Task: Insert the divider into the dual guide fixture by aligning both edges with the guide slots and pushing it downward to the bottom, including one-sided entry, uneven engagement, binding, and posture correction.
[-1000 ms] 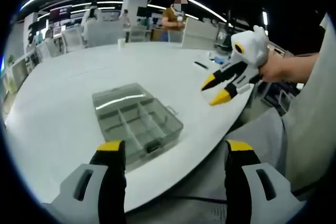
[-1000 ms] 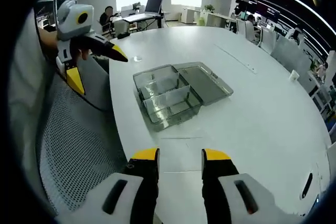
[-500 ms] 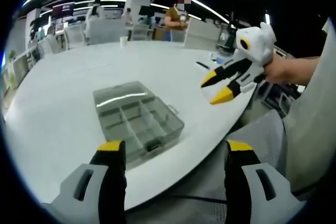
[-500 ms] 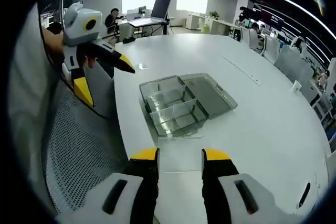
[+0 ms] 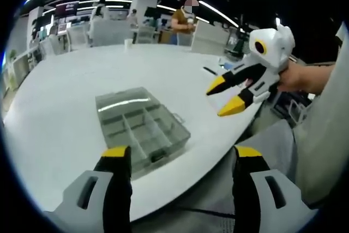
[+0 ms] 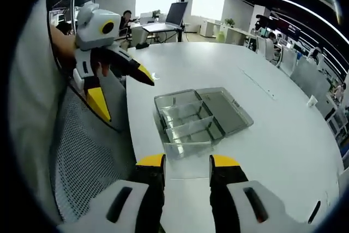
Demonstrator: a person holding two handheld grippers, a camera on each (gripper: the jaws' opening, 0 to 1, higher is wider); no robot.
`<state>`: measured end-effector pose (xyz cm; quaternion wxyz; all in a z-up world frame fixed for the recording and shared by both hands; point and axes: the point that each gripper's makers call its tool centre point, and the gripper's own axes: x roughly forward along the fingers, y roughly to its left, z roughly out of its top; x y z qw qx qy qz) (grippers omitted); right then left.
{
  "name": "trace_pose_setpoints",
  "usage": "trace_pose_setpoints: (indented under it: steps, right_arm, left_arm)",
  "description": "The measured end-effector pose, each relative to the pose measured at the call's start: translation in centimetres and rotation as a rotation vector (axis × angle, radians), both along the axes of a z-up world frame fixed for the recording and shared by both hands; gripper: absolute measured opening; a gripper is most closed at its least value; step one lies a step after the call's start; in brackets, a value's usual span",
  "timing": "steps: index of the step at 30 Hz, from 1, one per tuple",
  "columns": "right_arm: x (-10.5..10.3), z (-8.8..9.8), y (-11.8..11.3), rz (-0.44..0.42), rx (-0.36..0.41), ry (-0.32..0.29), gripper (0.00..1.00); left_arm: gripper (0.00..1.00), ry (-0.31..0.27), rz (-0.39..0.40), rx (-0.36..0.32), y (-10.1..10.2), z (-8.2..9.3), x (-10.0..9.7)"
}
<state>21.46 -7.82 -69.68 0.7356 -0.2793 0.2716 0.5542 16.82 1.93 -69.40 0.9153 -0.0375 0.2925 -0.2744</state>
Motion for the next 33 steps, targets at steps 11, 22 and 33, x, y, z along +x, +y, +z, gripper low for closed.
trace_pose_setpoints:
  steps: [11,22,33]
  right_arm:
    - [-0.7,0.6,0.9,0.034,0.014,-0.014,0.27]
    - [-1.3,1.5,1.9,0.069,0.037,-0.042,0.27]
    - [-1.7,2.2,2.7,0.098,0.038,-0.071,0.27]
  left_arm:
    - [0.72,-0.003,0.005,-0.022,-0.3,0.5,0.2]
    - [0.65,-0.022,-0.002,-0.047,-0.9,1.9,0.8]
    - [0.59,-0.041,-0.003,-0.067,-1.2,3.2,1.3]
